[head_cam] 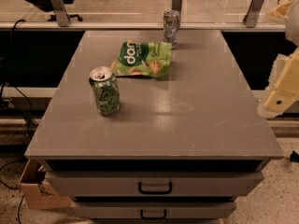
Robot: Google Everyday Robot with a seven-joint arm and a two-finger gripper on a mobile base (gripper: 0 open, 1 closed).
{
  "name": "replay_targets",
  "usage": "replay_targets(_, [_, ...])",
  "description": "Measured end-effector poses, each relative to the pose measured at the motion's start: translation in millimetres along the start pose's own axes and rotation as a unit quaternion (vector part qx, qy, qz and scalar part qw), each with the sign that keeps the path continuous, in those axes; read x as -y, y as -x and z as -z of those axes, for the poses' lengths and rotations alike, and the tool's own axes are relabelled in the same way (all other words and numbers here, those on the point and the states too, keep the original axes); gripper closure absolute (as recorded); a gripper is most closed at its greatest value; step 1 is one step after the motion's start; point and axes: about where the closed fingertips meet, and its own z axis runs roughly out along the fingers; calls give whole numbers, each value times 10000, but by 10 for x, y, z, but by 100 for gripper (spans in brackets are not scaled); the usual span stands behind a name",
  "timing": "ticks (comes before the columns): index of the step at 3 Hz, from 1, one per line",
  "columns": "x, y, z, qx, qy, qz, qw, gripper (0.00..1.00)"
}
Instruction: Knock green can over
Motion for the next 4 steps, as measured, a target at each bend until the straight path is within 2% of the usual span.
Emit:
replay_targets(1, [0,0,0,0,0,0,10000,0])
replay_targets(2, [-14,90,-43,215,77,26,9997,0])
replay_targets(3, [-94,492,-470,881,552,248,9943,0])
replay_targets(4, [-240,941,-1013,1841,1136,287,9759,0])
